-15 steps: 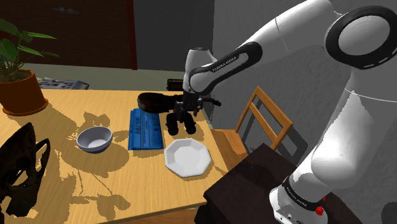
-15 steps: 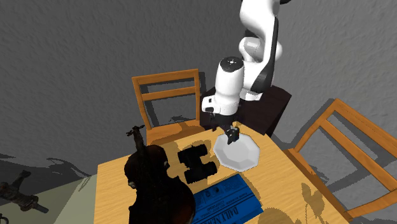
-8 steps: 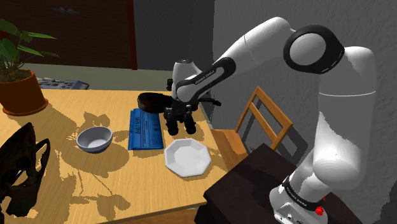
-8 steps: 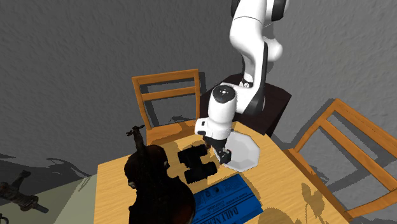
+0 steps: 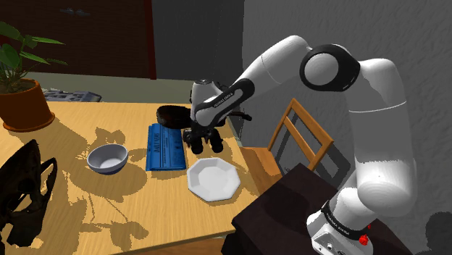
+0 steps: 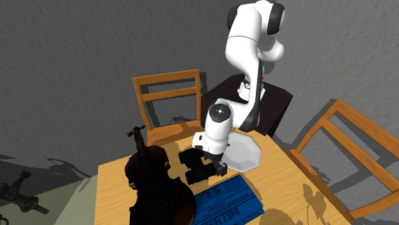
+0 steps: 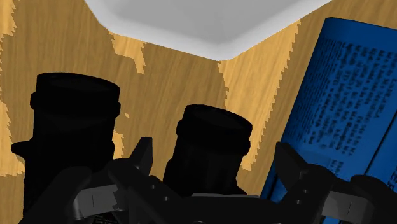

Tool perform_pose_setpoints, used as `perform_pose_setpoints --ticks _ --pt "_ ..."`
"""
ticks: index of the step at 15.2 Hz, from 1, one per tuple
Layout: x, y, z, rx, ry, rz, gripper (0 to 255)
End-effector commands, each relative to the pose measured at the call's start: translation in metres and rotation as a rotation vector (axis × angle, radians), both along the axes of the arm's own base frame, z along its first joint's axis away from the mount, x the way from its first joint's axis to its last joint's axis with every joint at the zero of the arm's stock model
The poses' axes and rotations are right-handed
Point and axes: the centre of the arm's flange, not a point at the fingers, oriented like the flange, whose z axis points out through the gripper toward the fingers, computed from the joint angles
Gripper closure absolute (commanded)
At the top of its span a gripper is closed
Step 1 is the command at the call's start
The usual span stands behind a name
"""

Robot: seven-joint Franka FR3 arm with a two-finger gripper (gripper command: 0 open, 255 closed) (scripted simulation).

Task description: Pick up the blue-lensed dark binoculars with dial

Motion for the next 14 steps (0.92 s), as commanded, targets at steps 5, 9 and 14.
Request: perform_pose_setpoints --ticks 5,9,14 --pt "0.0019 -0.0006 -0.0141 0.0 0.0 0.0 255" --pt "0.0013 -0.0004 -0.0138 0.0 0.0 0.0 255" --pt "0.0012 0.0002 -0.0082 0.0 0.0 0.0 255"
